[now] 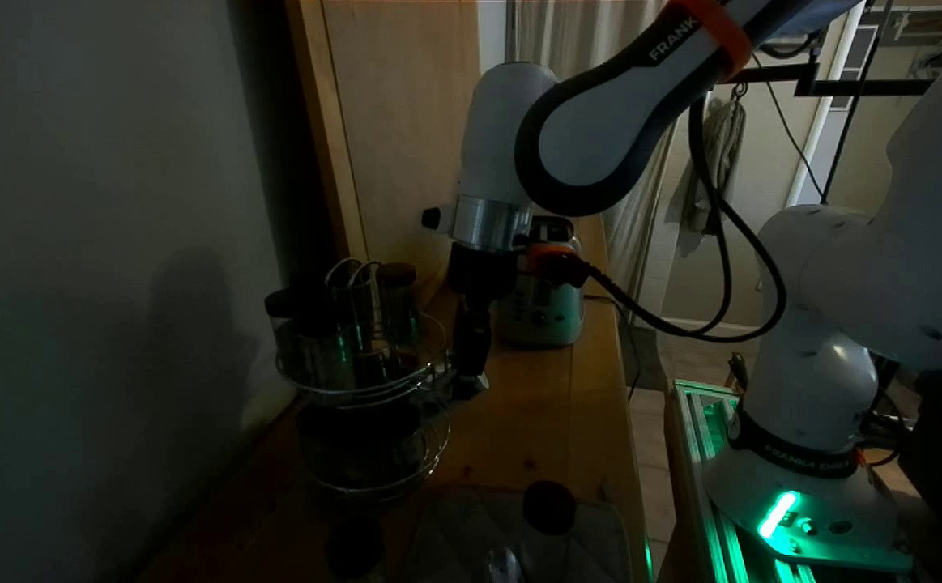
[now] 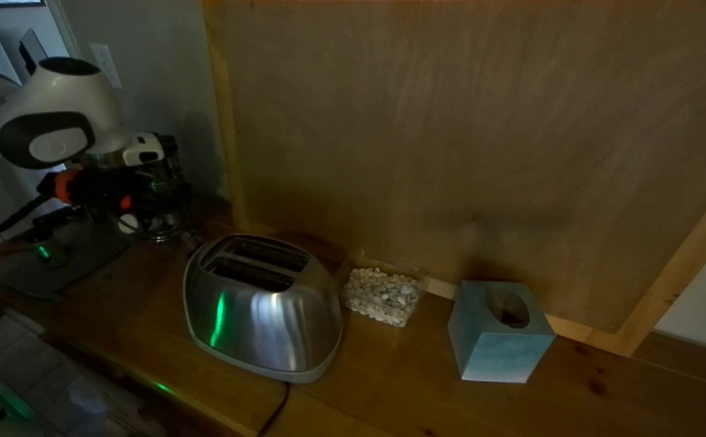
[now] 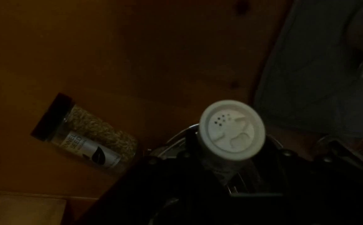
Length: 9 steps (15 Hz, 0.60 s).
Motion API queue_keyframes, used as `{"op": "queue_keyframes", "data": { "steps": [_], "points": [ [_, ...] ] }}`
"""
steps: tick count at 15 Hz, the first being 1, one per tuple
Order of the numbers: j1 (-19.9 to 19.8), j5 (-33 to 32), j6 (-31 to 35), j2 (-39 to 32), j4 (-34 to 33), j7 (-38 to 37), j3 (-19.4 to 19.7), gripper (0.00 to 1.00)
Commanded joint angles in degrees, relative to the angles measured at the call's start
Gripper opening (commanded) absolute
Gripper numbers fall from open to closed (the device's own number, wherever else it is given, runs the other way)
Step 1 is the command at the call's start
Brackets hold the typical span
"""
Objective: Move the white spice bottle from the bottom of the spice rack and place it at the top rack of the spice rack
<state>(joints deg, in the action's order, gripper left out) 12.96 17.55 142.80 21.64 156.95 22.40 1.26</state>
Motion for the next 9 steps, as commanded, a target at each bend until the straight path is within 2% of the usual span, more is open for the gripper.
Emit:
{"op": "queue_keyframes", "data": {
  "steps": [1,6,9],
  "points": [
    [-1.9,-5.9,-4.9,1.9,-1.0,-1.5,-0.8,0.20],
    [-2.3,-8.9,-10.4,3.2,-2.3,-1.2,-0.7,0.20],
    [-4.4,-14.8,-13.8,5.3,-3.1,-2.1,-1.5,0.20]
  ]
}}
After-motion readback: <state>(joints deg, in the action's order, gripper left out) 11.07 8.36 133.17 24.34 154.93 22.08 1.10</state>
